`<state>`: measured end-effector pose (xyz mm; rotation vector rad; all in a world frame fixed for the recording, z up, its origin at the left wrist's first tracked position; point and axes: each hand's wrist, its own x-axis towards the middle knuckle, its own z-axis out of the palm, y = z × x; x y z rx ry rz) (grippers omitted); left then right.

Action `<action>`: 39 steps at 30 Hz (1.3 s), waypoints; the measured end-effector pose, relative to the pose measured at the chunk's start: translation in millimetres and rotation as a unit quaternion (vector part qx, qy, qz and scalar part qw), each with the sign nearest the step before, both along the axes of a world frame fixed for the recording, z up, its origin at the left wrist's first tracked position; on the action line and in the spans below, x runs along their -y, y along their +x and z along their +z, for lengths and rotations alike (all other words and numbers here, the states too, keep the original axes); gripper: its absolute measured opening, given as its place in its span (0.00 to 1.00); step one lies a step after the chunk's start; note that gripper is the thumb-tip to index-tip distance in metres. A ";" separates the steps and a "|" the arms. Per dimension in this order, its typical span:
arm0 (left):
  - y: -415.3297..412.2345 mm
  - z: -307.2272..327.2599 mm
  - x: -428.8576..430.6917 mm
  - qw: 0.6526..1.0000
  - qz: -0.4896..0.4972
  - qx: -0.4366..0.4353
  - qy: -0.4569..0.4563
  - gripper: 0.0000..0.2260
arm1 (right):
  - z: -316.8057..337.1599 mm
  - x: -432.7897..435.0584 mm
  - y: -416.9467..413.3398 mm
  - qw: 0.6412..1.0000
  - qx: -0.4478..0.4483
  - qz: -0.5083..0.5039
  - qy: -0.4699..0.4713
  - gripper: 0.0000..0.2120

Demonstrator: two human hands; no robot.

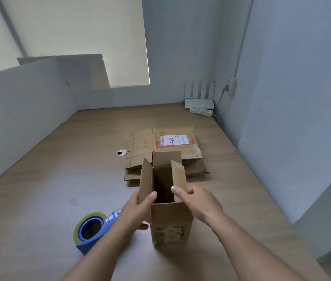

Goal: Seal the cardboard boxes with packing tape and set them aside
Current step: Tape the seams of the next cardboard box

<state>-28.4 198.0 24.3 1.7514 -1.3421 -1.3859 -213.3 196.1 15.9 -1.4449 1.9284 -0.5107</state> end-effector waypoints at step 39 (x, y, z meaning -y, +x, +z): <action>133.1 57.8 -213.4 0.932 0.289 0.075 -0.204 0.20 | 71.9 -118.6 170.2 0.950 0.060 0.224 -0.210 0.19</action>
